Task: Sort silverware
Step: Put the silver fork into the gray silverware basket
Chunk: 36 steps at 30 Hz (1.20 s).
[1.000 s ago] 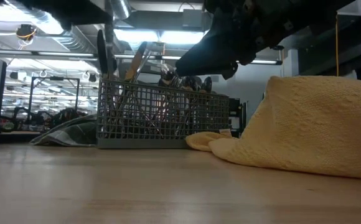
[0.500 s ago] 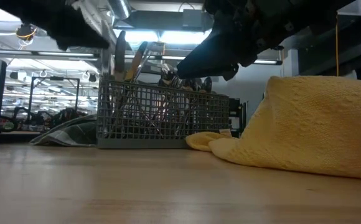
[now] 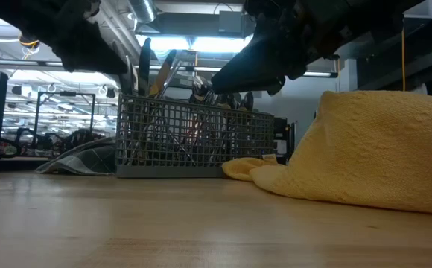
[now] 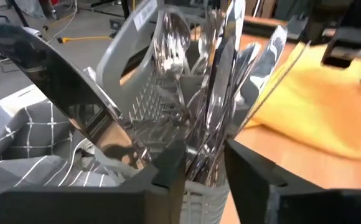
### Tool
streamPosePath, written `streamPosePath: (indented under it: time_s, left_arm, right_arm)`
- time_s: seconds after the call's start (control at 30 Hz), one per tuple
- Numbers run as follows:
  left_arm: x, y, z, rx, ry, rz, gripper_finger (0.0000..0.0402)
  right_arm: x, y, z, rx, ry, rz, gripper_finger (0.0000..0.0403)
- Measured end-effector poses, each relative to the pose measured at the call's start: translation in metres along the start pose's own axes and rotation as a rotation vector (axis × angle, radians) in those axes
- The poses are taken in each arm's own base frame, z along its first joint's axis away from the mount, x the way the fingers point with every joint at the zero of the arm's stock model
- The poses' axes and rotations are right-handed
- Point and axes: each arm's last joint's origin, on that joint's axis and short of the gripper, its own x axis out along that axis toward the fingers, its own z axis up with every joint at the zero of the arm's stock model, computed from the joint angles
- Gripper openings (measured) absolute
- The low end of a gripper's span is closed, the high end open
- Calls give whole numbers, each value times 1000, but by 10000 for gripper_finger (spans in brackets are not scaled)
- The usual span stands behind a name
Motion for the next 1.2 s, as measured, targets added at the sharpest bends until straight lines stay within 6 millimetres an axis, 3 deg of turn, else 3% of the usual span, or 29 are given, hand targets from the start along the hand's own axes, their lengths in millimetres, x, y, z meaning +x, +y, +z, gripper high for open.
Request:
streamPosePath:
  time_s: [0.13,0.3,0.53,0.67,0.93,1.07,1.2]
  left_arm:
    - [-7,4,11,-25,-43,-18,121]
    - [-24,14,31,-6,-124,-44,125]
    - [-55,41,52,-32,-259,-74,125]
    - [-76,65,54,-84,-286,-84,125]
    - [-99,101,33,-212,-259,-94,125]
    - [-101,105,30,-216,-264,-52,125]
    - [-97,102,33,-200,-274,37,125]
  right_arm:
    - [1,0,7,-74,-25,-45,90]
    - [3,-12,35,-170,-72,-102,90]
    - [0,-64,97,-190,12,-236,90]
    - [-17,-98,142,-107,41,-262,90]
    - [-73,-143,231,54,-196,-267,90]
    - [-96,-158,254,54,-289,-302,90]
    - [-107,-178,259,37,-297,-357,90]
